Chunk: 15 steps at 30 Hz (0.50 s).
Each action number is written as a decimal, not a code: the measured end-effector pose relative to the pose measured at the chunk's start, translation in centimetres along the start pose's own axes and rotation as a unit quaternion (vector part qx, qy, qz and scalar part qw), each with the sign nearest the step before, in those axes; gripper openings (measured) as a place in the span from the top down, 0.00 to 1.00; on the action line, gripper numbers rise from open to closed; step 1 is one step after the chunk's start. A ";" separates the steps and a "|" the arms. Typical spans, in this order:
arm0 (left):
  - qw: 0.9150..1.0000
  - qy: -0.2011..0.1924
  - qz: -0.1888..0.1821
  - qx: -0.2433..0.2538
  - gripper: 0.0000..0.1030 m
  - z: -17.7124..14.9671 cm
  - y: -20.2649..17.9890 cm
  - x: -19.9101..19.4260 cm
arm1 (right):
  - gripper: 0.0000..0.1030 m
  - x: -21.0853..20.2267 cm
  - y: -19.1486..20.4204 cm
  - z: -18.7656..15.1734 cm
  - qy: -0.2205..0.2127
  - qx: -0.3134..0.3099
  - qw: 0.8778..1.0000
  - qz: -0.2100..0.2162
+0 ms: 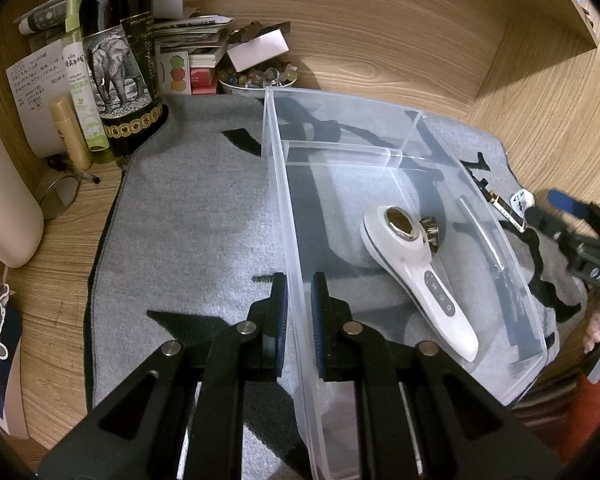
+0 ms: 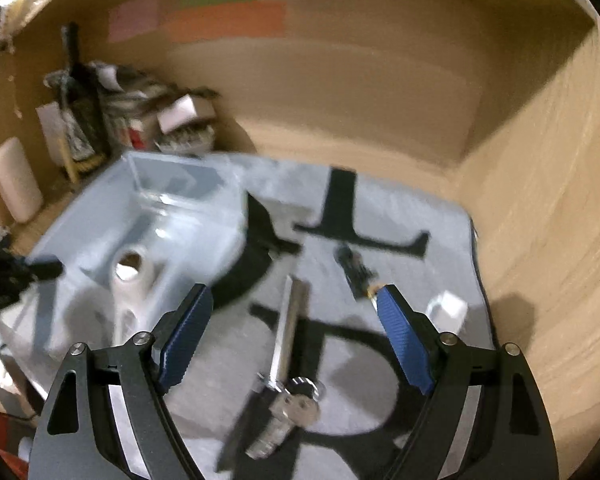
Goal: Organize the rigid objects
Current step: 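Grasp the silver cylinder on the key ring with the right tool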
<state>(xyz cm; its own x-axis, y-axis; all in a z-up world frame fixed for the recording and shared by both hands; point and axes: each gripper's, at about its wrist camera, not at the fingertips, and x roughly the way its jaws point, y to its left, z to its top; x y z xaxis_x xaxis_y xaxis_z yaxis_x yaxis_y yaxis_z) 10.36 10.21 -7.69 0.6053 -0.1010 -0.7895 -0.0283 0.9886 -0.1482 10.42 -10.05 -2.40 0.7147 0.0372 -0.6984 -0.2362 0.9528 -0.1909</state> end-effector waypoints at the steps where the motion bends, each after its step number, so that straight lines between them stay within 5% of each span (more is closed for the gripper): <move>1: 1.000 0.000 0.000 0.001 0.89 0.0 0.0 0.0 | 0.20 0.5 -0.3 -0.5 0.009 0.004 1.000 -0.001; 9: 1.000 0.000 0.000 0.000 0.89 0.0 0.0 0.0 | 0.22 3.8 -1.1 -2.7 0.065 0.021 0.998 0.010; 15: 1.000 0.000 -0.001 0.000 0.89 0.0 0.0 0.0 | 0.41 5.9 -0.6 -2.7 0.092 0.019 0.995 0.026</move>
<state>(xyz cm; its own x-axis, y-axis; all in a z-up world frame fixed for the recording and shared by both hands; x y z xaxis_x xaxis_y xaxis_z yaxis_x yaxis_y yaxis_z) 10.34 10.21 -7.71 0.6055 -0.1020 -0.7893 -0.0270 0.9886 -0.1485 12.97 -11.26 -8.26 0.5683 0.0344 -0.8221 -0.2421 0.9619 -0.1271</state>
